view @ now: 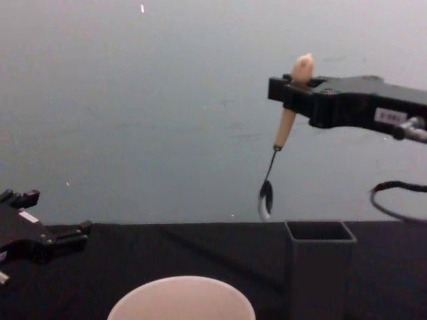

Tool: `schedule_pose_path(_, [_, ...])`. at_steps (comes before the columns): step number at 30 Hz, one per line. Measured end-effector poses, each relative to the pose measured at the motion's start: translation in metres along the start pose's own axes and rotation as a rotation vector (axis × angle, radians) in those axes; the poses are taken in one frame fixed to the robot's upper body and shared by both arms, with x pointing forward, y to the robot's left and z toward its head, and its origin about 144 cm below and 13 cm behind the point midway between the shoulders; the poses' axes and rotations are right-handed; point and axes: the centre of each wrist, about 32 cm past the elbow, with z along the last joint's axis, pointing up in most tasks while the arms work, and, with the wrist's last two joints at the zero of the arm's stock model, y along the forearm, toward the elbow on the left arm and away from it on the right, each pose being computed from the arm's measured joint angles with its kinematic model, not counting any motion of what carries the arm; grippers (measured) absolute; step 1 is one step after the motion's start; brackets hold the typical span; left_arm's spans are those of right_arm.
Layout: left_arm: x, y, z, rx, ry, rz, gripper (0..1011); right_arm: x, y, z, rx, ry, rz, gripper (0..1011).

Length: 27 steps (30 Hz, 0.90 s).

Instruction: Pick up the stirring spoon with one hand, stir inside the cup, then place it back in its original position.

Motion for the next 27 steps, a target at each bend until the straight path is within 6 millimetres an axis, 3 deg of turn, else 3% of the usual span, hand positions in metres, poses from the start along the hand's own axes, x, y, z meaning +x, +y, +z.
schedule_pose_path(27, [0.0,0.0,0.0,0.0,0.0,0.0,1001,0.013,-0.029,-0.003,-0.031,-0.012,-0.076,173])
